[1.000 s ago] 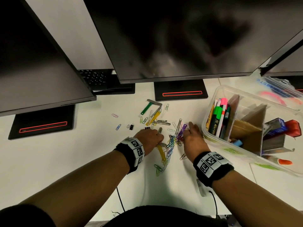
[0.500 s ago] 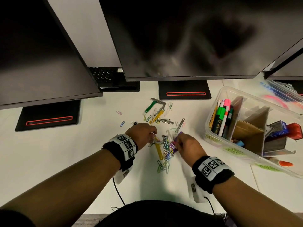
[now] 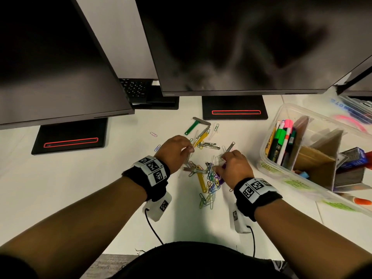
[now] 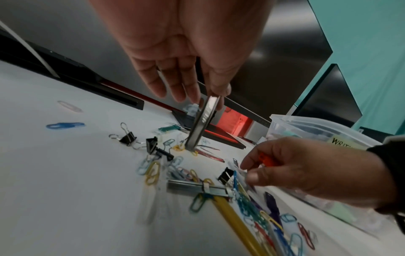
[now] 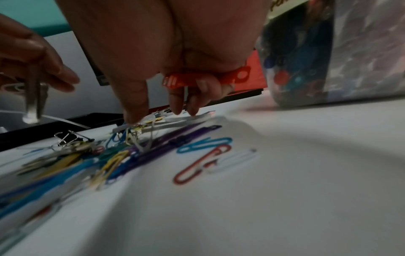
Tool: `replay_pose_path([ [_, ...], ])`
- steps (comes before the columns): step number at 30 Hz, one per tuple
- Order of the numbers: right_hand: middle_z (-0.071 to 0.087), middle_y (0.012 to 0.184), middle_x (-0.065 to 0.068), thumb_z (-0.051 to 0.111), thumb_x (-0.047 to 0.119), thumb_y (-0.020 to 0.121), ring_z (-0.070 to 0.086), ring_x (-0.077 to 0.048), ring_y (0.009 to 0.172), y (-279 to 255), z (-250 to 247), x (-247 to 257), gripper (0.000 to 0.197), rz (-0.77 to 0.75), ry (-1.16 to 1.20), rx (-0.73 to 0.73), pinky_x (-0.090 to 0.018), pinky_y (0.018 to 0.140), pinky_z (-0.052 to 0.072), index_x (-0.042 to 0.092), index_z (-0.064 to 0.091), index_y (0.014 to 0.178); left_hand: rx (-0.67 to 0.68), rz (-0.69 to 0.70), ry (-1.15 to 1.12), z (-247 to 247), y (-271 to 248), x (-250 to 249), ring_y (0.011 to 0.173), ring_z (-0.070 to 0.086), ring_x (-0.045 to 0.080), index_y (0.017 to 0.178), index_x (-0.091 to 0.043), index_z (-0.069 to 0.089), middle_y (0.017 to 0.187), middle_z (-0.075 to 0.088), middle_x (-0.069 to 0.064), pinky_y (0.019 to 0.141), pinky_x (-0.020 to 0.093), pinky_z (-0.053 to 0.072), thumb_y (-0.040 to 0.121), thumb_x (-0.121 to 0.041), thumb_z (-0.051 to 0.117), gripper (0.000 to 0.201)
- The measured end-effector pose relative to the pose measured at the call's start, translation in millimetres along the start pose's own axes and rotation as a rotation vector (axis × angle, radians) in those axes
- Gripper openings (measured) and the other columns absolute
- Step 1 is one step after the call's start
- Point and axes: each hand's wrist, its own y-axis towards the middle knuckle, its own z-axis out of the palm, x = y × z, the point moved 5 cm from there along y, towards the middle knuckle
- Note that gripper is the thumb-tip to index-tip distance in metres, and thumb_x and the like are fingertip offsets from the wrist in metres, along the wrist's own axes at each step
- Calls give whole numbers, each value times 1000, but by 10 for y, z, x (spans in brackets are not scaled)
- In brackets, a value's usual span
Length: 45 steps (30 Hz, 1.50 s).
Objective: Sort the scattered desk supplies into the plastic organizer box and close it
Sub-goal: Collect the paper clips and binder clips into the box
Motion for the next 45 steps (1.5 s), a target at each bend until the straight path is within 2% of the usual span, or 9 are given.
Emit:
replay_pose_path([
  [4, 52, 119, -12, 54, 22, 87, 46, -31, 112, 46, 29, -13, 32, 36, -91, 22, -36, 91, 43, 9, 55, 116, 103, -41, -21, 99, 1, -32, 85, 54, 18, 107, -8, 59, 103, 66, 9, 74, 21, 36, 99, -20, 40, 24],
  [13, 61, 100, -17, 55, 16, 88, 55, -34, 94, 21, -97, -136, 16, 54, 50, -116, -32, 78, 42, 4, 65, 92, 276, -14, 109, 393, -17, -29, 99, 57, 23, 111, -13, 56, 113, 53, 6, 79, 24, 40, 96, -24, 46, 21],
  [18, 56, 78, -13, 46, 9, 91, 53, -29, 72, -2, -242, -217, 7, 193, 334, -101, -27, 65, 37, 9, 47, 84, 414, 61, 272, 578, -40, -6, 107, 56, 24, 125, -19, 51, 127, 44, 4, 91, 32, 47, 93, -20, 51, 32],
  [26, 66, 72, -6, 38, -2, 92, 60, -24, 63, -88, -211, -240, 20, 208, 785, 10, -35, 69, 52, 12, 49, 101, 423, 181, 455, 708, -22, -67, 99, 56, 26, 114, -15, 53, 117, 48, 7, 74, 30, 43, 95, -25, 46, 23],
  [31, 62, 74, -15, 33, -13, 88, 55, -22, 47, -151, -176, -206, 30, 302, 1033, 122, -24, 47, 50, 5, 54, 100, 395, 132, 349, 600, 18, -94, 98, 57, 25, 107, -14, 53, 110, 57, 6, 77, 32, 43, 96, -28, 44, 20],
  [34, 62, 73, -17, 30, -12, 89, 50, -20, 41, -192, -183, -199, 33, 373, 1139, 161, -23, 42, 42, 8, 54, 100, 374, 88, 277, 496, 35, -88, 98, 58, 24, 109, -17, 56, 108, 65, 5, 80, 30, 44, 95, -25, 45, 19],
  [39, 65, 75, -17, 27, -10, 82, 39, -14, 36, -183, -181, -223, 46, 403, 1027, 172, -15, 34, 30, 9, 61, 107, 320, 10, 127, 349, 34, -16, 110, 59, 23, 124, -20, 55, 119, 65, 5, 94, 31, 46, 96, -16, 46, 31],
  [43, 56, 64, -14, 46, 25, 89, 31, -12, 32, -189, -170, -182, 24, 420, 1140, 221, -13, 34, 22, 13, 64, 99, 314, -85, 71, 276, 14, 62, 109, 57, 27, 123, -11, 54, 119, 63, 10, 91, 29, 42, 98, -16, 42, 28],
  [45, 53, 73, -14, 55, 21, 87, 36, -11, 35, -174, -162, -115, 17, 341, 1063, 268, -16, 35, 25, 16, 59, 103, 328, -122, 78, 259, -10, 95, 109, 56, 29, 122, -7, 53, 120, 62, 13, 88, 28, 40, 99, -17, 41, 28],
])
